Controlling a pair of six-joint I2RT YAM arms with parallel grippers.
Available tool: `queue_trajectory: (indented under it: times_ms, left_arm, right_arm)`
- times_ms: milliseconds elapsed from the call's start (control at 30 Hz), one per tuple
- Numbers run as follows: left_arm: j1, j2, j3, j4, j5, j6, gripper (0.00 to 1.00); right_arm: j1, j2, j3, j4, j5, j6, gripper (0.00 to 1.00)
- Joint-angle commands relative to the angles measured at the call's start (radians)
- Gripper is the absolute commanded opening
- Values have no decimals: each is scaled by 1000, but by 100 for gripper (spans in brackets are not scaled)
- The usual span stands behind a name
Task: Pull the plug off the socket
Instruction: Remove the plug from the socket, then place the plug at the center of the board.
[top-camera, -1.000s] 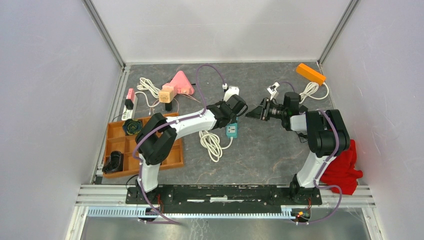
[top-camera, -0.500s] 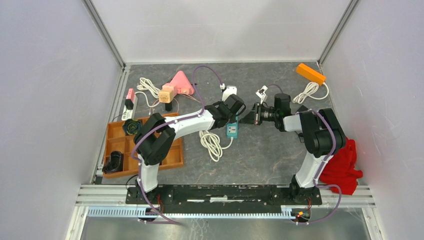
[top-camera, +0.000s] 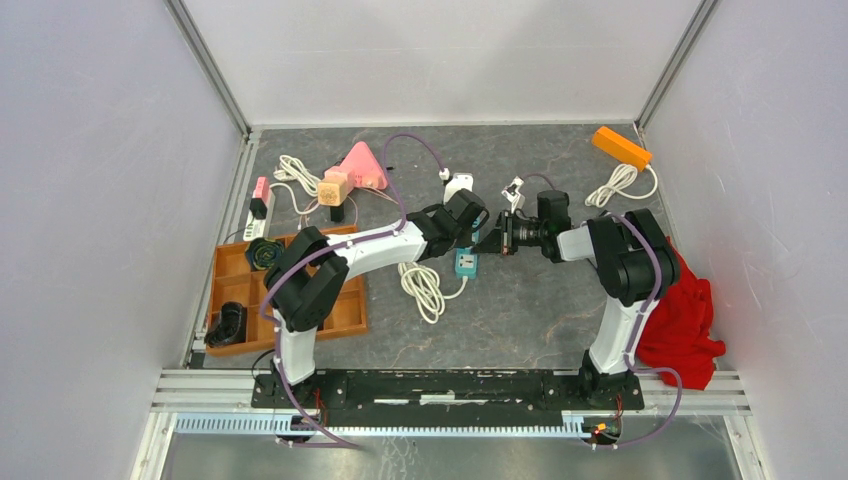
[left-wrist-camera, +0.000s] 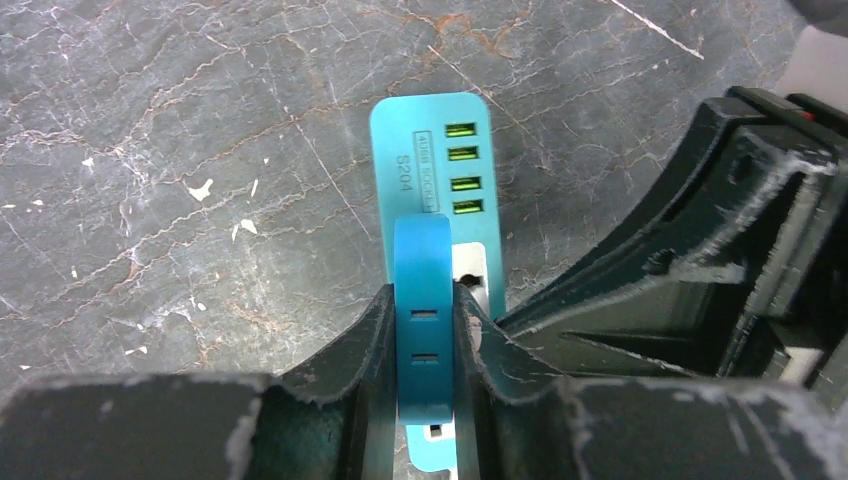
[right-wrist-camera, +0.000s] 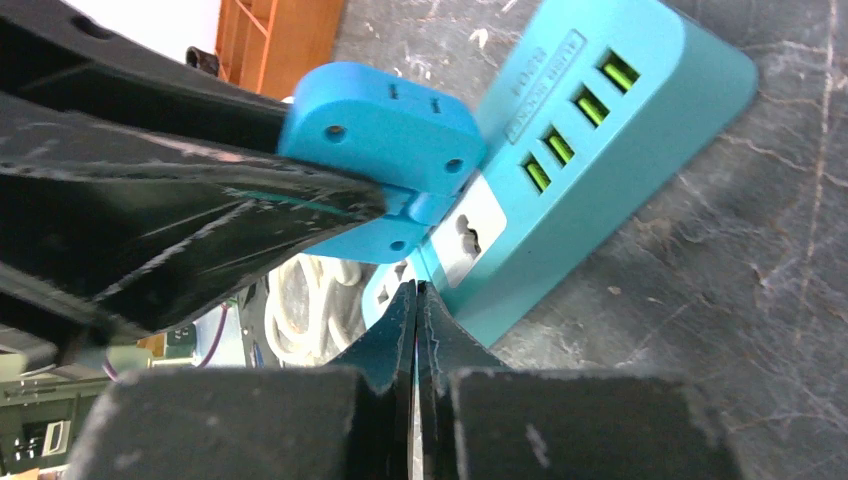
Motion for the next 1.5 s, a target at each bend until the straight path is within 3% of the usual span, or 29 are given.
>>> queue_trajectory:
  times_ms: [0,167,367,600,733,900,1200,1467]
  left_arm:
    - [1,-63,-1,36,12,-36,2]
    - [1,-97,-3,37,18,-33,2]
    - [1,-162,-5,37,23,-25,2]
    - [1,-257,-72,65,33,-7,2]
    - [1,-364,-218,180,94,22,2]
    - [1,-567,-469,450,227,41,2]
    - [0,-807,-802,757,379,47,2]
    - [0,-981,-1026,994,471,71,2]
  right_arm:
    - [5,47,48,-84,57,-87,0]
    - [5,71,103,-274,175,-218,0]
    - [6,84,112,-324,240,-256,0]
    - [6,90,131,-335,198,-270,0]
    - [5,47,146,-335,139,-296,1]
    - [7,-84,147,-340,102,-386,1]
    - [-18,-314,210,-562,65,-756,3]
    - [-17,-593,154,-661,41,-986,17]
